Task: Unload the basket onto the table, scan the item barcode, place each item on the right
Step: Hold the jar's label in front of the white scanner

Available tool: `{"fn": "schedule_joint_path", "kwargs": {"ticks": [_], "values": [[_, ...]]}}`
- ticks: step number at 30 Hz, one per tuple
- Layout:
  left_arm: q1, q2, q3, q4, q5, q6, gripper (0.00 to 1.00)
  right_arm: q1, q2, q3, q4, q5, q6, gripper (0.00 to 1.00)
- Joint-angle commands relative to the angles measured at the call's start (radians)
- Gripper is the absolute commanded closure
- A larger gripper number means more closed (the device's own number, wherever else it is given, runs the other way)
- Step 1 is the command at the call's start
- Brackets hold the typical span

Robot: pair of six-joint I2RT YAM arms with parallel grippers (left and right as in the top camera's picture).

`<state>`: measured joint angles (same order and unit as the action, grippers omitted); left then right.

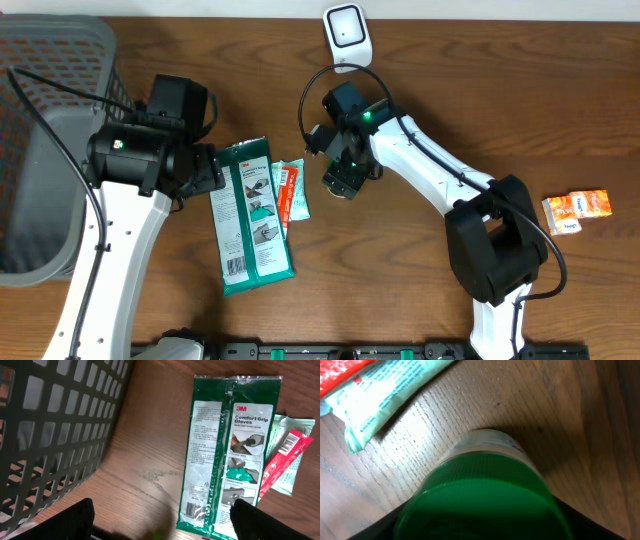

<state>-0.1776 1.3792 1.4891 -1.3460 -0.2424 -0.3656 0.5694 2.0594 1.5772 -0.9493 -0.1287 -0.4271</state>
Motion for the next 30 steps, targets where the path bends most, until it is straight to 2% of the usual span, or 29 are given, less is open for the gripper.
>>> {"fn": "schedule_joint_path", "kwargs": {"ticks": [1, 5, 9, 10, 17, 24, 30], "values": [[0.002, 0.000, 0.003, -0.003, -0.013, 0.003, 0.12, 0.008, -0.002, 0.006, -0.013, -0.003, -0.001, 0.34], [0.002, 0.000, 0.003, -0.003, -0.013, 0.003, 0.12, 0.008, -0.002, 0.006, -0.032, -0.003, 0.000, 0.46], [0.002, 0.000, 0.003, -0.003, -0.013, 0.003, 0.12, 0.008, -0.005, 0.011, -0.032, -0.004, 0.038, 0.90], [0.002, 0.000, 0.003, -0.003, -0.013, 0.003, 0.12, 0.007, -0.007, 0.016, -0.034, -0.004, 0.055, 0.96], [0.002, 0.000, 0.003, -0.003, -0.013, 0.003, 0.12, -0.010, -0.101, 0.095, -0.064, -0.004, 0.148, 0.99], [0.002, 0.000, 0.003, -0.003, -0.013, 0.003, 0.12, -0.012, -0.288, 0.201, -0.093, -0.003, 0.283, 0.99], [0.002, 0.000, 0.003, -0.003, -0.013, 0.002, 0.12, -0.013, -0.445, 0.251, -0.076, -0.003, 0.329, 0.99]]}}
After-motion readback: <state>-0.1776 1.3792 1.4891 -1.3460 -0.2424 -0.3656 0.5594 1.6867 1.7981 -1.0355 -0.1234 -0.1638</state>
